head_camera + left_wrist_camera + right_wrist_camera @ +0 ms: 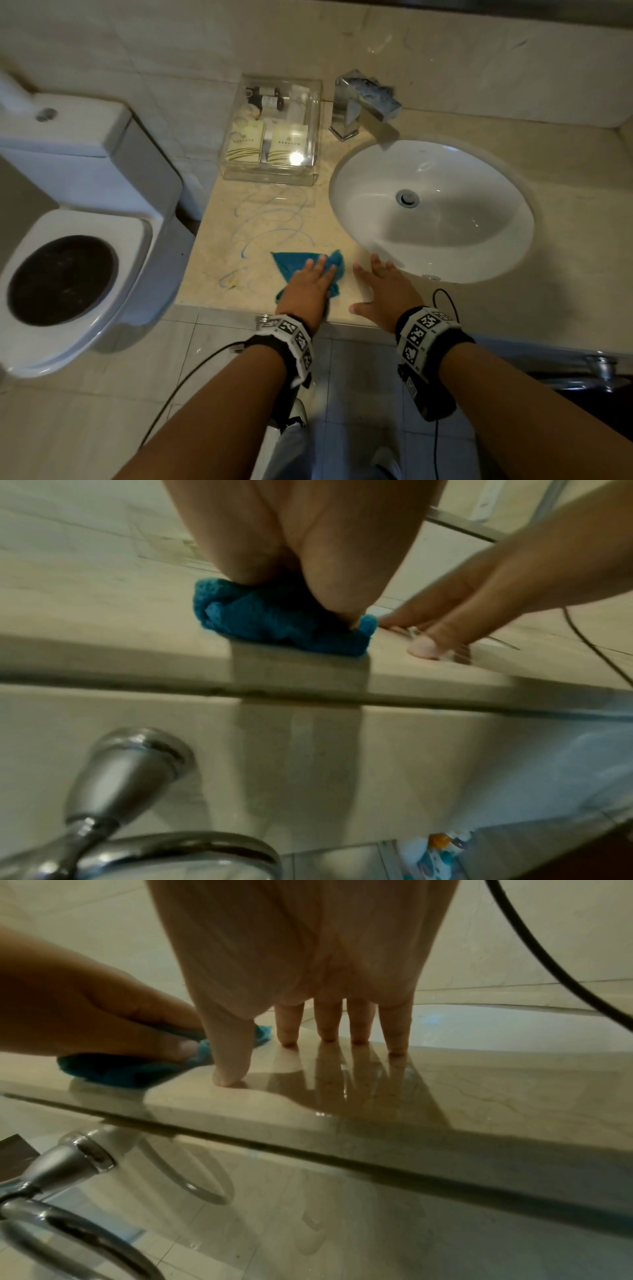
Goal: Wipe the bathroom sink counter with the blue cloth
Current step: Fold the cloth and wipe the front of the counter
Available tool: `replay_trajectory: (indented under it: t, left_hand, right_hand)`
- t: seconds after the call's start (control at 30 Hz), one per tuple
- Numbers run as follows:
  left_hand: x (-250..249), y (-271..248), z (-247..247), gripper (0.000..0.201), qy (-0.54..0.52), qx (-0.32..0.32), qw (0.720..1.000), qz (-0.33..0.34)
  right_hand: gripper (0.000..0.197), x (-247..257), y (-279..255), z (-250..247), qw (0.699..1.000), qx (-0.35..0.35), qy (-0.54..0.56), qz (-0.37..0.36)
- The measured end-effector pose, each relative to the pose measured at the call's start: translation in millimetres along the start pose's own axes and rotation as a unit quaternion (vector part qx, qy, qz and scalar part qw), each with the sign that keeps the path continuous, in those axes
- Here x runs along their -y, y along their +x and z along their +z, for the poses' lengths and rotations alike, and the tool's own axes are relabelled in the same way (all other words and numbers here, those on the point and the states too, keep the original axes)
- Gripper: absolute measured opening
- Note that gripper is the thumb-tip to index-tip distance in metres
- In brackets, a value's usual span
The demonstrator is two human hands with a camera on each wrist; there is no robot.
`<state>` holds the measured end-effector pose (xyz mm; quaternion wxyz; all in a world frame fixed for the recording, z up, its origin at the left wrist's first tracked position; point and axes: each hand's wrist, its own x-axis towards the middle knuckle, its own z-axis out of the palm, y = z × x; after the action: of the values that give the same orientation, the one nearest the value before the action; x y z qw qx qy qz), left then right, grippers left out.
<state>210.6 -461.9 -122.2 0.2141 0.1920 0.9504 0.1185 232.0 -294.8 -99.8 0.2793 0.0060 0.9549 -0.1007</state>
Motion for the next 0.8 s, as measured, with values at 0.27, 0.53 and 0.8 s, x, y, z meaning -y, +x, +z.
replay_trajectory:
  t: [0.27,0.53,0.8]
  left_hand:
    - [32.1,-3.1,-6.1,0.054,-0.032,-0.058,0.997,-0.049]
    - [-0.3,-0.3,7.5,0.056,0.024,-0.037,0.999,-0.018]
    - [54.1,-21.1,-14.6,0.052,0.01,-0.081,0.991,-0.103]
  right_hand:
    - [0.085,-0.1,-1.3,-2.4,1.0,0.014,0.005,-0.003]
    - [0.084,4.3,-1.5,-0.5,1.0,0.0,-0.014,0.003]
    - [0.096,38.2,17.1,-16.4,0.998,0.018,-0.03,-0.053]
